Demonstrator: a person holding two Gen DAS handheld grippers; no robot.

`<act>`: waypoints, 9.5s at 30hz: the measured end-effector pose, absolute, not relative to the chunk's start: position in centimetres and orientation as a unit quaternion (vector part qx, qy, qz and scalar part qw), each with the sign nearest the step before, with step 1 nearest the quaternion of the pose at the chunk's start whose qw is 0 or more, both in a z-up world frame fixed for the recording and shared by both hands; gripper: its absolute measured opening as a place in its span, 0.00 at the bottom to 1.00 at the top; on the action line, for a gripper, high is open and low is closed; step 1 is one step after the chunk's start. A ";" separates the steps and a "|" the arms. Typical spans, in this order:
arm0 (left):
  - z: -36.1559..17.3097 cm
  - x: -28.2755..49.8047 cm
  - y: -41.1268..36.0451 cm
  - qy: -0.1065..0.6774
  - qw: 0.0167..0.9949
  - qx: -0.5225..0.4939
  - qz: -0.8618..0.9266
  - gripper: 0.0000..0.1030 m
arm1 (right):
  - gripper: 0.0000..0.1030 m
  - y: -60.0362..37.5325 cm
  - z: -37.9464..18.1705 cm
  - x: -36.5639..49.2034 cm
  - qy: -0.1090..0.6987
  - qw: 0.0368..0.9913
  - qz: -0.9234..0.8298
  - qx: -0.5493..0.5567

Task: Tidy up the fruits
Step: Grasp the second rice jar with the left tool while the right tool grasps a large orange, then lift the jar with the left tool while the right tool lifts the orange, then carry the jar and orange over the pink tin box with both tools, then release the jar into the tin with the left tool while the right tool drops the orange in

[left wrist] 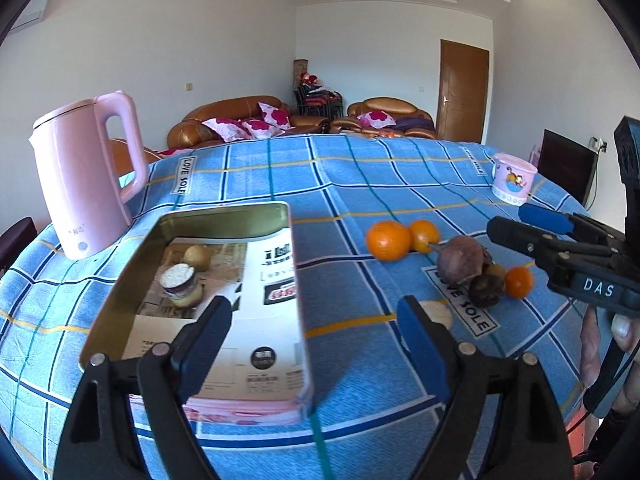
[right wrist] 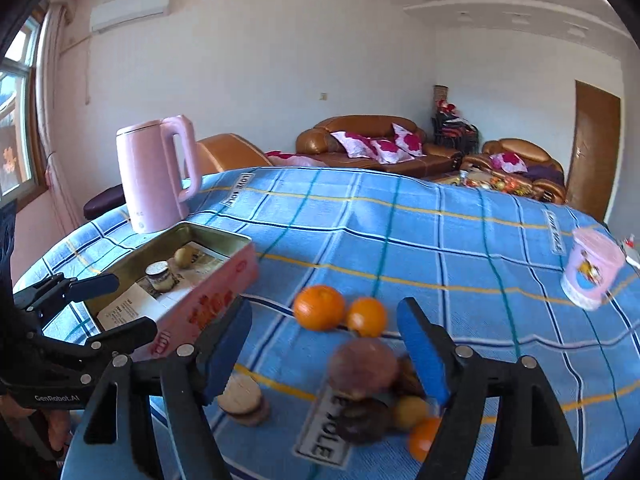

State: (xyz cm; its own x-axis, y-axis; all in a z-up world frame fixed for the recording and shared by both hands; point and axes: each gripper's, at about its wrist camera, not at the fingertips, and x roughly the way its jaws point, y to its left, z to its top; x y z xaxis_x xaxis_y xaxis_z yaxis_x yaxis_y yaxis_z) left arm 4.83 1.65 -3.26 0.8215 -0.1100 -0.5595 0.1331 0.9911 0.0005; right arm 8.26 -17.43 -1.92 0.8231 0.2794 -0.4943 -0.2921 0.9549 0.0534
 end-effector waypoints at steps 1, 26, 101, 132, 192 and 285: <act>-3.4 4.8 1.0 0.292 0.954 0.024 -0.070 0.84 | 0.74 -18.3 -2.2 7.9 0.258 0.957 0.135 -0.008; -6.1 7.9 -5.0 0.385 0.908 0.058 -0.155 0.50 | 0.58 -22.2 -6.5 7.3 0.339 0.935 0.099 -0.031; -3.3 2.6 -3.6 0.205 0.972 0.057 -0.101 0.35 | 0.39 -23.4 -5.6 2.3 0.165 0.977 0.135 -0.001; -2.9 2.0 -2.8 0.172 0.982 0.038 -0.074 0.35 | 0.39 -23.6 -5.5 0.8 0.118 0.982 0.151 -0.005; -1.4 4.4 2.9 0.204 0.979 -0.007 -0.011 0.35 | 0.39 -17.3 0.8 3.3 0.095 0.963 0.244 -0.061; -3.9 10.1 9.0 0.322 0.944 0.020 0.071 0.67 | 0.69 -1.8 -3.1 15.2 0.237 0.926 0.279 -0.092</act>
